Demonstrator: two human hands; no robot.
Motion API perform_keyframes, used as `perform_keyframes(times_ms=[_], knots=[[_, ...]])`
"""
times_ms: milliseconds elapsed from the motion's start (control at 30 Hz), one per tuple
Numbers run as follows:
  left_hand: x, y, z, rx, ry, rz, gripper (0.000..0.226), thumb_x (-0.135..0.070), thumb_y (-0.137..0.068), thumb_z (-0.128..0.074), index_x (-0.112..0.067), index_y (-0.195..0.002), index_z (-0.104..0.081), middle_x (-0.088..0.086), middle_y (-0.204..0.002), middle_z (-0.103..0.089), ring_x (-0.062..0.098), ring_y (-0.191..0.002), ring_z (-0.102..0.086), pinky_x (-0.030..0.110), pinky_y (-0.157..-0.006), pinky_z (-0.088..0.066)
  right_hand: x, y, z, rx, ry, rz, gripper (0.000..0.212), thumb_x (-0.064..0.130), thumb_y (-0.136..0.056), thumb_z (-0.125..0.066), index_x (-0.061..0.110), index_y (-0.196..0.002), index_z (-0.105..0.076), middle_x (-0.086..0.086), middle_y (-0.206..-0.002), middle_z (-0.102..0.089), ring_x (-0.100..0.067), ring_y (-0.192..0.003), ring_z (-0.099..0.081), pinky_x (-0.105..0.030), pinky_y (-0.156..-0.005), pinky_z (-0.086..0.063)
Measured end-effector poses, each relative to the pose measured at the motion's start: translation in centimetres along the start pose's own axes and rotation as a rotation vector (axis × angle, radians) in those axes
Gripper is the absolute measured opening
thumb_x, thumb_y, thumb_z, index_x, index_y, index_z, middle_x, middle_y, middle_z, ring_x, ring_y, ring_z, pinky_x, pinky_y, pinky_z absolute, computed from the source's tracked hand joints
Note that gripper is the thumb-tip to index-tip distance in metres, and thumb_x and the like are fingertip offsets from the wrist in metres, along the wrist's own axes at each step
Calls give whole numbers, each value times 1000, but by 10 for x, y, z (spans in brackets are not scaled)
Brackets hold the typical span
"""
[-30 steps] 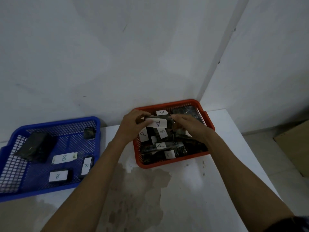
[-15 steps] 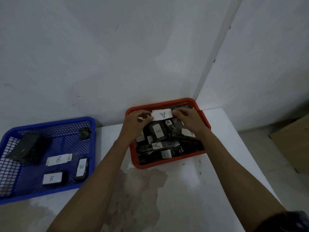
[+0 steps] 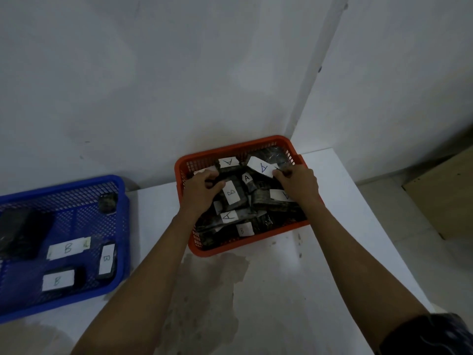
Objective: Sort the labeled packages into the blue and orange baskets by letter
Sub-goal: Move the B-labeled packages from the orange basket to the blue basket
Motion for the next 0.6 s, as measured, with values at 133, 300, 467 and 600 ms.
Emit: perform_keyframes(times_ms=[133,300,467,600], knots=[[4,-1,-5,96,-50,40,46,-27,-86,-69,-11,-128,-59,8,-128,-61,21,-113,-57,29,-94,-47,1,2,2,-60,-2,38,32,46,-88,-64,17,-100,-74,-2,-87,-72,-21,-82,-67,-23,-65,-41],[1,-2,-9,180,-98,18,44,-29,-83,-72,-15,-124,-62,9,-119,-66,17,-104,-60,23,-89,-46,6,26,1,-230,91,128,44,54,-84,-64,24,-115,-59,0,-100,-66,-17,-89,-59,-26,-70,-38],[2,-7,-7,256,-119,32,50,-35,-78,-77,-9,-119,-64,22,-115,-57,33,-107,-58,42,-99,-48,-4,56,-16,-232,92,150,46,53,-84,-64,20,-115,-60,-4,-112,-63,-22,-103,-51,-36,-92,-37],[-2,-6,2,221,-63,68,45,-28,-78,-77,-8,-114,-62,10,-116,-59,21,-106,-57,25,-88,-47,-2,58,-15,-207,79,141,37,52,-85,-63,20,-105,-63,-2,-110,-63,-21,-102,-49,-36,-94,-36]])
Point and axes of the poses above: each hand's wrist, its own y-axis away from the middle knuckle, its own z-axis out of the back of the hand, x = y × z, the point moved 3 cm from there along -y, towards the middle knuckle
